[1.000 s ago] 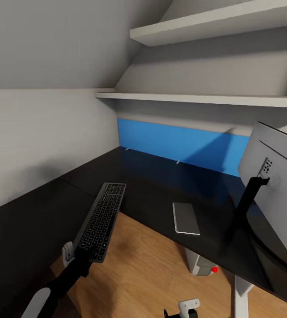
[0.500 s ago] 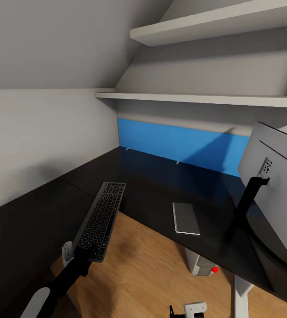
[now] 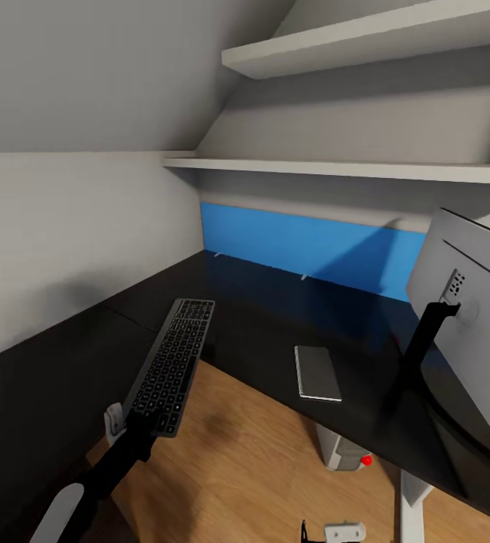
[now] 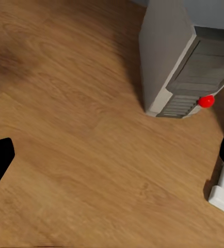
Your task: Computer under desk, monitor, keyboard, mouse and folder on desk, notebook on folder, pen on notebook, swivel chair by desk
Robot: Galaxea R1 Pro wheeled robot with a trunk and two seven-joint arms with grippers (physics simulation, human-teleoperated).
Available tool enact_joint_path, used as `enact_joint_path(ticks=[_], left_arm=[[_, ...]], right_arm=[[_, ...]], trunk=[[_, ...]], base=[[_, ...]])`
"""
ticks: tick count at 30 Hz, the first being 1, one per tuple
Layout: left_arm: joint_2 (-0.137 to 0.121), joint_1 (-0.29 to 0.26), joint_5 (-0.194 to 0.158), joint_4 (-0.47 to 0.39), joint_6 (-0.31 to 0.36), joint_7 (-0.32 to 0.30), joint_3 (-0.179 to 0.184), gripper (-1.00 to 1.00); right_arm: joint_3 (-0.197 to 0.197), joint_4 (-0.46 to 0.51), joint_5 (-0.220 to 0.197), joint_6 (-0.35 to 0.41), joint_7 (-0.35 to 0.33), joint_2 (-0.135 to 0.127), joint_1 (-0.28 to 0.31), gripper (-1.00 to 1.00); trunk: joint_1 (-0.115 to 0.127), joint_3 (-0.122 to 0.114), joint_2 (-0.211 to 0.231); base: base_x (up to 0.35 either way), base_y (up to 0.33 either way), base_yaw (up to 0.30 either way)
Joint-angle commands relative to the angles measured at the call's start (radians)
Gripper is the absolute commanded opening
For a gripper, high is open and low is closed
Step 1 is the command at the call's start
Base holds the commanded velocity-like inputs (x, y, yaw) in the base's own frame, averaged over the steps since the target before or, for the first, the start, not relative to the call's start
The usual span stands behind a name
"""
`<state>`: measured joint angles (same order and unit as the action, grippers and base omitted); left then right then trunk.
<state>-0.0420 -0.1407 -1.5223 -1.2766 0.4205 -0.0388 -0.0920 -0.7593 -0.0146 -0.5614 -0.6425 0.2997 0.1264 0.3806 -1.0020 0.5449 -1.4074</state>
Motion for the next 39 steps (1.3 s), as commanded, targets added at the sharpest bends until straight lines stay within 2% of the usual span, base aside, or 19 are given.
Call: enact_joint_path(ticks=[1,2,3,6,11,39], left_arm=[[0.0,-0.001,-0.005,0.0,0.006,0.0,-0.001,-1.0],[0.0,-0.001,-0.005,0.0,0.006,0.0,-0.001,-1.0],[0.0,-0.001,-0.005,-0.001,0.006,0.0,-0.002,-1.0],[0.001,-0.001,-0.004,-0.001,0.005,0.0,-0.002,-1.0],[0.001,-0.001,-0.004,-0.001,0.005,0.0,-0.001,-1.0],[0.002,-0.001,0.001,0.002,0.004,0.0,0.003,-1.0]], right_arm=[[-0.009,-0.002,0.009,-0.009,0.003,0.0,-0.004,1.0],[-0.008,-0.002,0.024,-0.015,0.001,0.0,-0.008,1.0],[-0.008,-0.003,0.06,-0.028,-0.003,0.0,-0.016,1.0],[-0.007,-0.004,0.126,-0.05,-0.006,-0.003,-0.026,1.0],[-0.007,-0.005,0.167,-0.061,-0.009,-0.011,-0.036,1.0],[-0.006,-0.005,0.178,-0.057,-0.01,-0.012,-0.039,1.0]], trunk=[[0.0,0.001,-0.001],[0.0,0.001,-0.001],[0.0,0.001,-0.001],[0.0,0.001,-0.001],[0.0,0.001,-0.001],[0.0,0.001,-0.001]], base=[[0.0,0.0,0.0],[0.0,0.0,0.0],[0.0,0.0,0.0],[0.0,0.0,0.0],[0.0,0.0,0.023],[-0.019,-0.004,0.254]])
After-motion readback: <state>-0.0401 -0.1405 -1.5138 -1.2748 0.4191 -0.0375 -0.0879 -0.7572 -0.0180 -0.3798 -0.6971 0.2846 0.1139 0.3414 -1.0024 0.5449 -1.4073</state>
